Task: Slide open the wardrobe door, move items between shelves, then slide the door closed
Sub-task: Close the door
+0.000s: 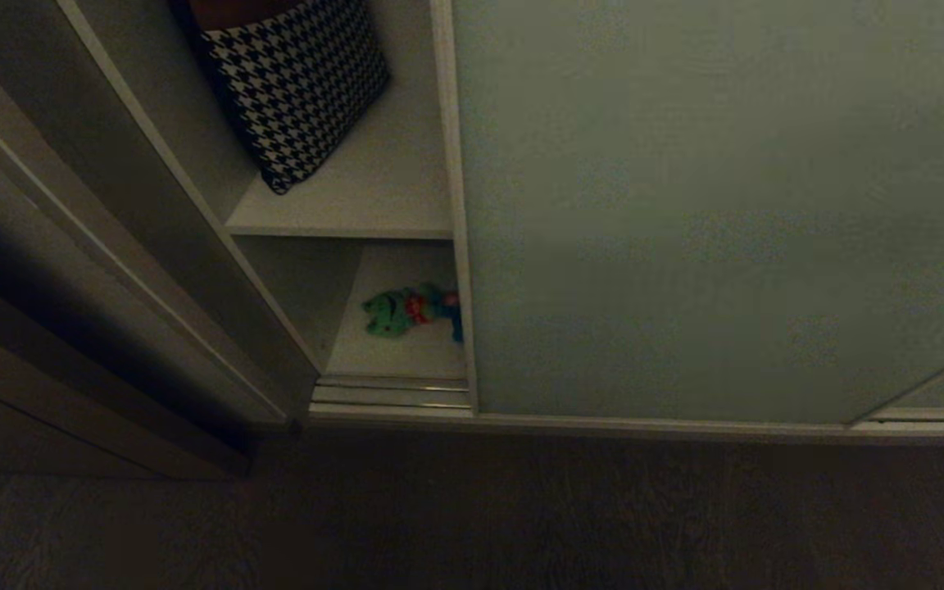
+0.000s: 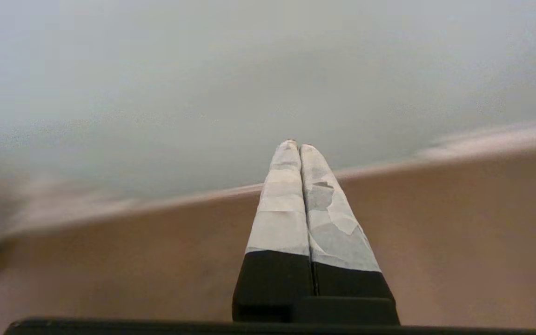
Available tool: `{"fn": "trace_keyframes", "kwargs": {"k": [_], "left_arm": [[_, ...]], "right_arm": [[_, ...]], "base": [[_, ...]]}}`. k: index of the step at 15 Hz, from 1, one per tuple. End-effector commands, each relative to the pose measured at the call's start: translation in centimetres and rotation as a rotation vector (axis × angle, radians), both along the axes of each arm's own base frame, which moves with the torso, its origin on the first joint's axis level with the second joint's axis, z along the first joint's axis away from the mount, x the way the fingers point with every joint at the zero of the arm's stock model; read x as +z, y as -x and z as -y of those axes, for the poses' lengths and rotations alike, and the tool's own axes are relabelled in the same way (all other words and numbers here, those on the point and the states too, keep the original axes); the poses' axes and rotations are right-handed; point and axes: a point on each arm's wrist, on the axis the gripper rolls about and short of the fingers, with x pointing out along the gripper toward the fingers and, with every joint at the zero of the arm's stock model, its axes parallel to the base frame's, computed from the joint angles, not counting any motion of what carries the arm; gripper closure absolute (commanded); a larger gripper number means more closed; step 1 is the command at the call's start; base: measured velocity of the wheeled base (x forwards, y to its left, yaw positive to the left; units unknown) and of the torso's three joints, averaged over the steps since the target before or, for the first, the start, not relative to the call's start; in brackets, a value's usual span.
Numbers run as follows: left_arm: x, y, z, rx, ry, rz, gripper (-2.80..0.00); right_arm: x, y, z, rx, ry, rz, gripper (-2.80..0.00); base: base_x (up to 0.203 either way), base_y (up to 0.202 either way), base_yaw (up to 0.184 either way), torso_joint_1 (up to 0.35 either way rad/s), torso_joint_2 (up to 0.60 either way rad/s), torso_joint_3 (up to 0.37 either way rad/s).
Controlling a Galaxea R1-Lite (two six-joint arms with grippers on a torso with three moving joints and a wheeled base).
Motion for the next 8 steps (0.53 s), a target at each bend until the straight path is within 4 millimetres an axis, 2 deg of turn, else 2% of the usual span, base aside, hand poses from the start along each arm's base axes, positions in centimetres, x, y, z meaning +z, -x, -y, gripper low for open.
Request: {"fn": "trace_keyframes", "kwargs": {"k": [1, 5, 8], "left_arm": [[0.0, 0.0, 0.0, -0.001, 0.0, 0.001, 0.0], [0.0, 0.0, 0.0, -0.001, 0.0, 0.001, 0.0], [0.0, 0.0, 0.0, -0.002, 0.0, 0.001, 0.0]], "right_arm": [[-0.3, 0.5, 1.3, -0.176, 0.0, -0.003, 0.0], [0.2, 1.4, 4.4, -0.554, 0.027, 0.039, 0.0], [0.7, 0.1, 9.0, -0.74, 0.051, 0.075, 0.0]], "base": [[0.0, 0.0, 0.0, 0.0, 0.0, 0.0], [0.0, 0.0, 0.0, 0.0, 0.0, 0.0], [0.0, 0.0, 0.0, 0.0, 0.0, 0.0]]}}
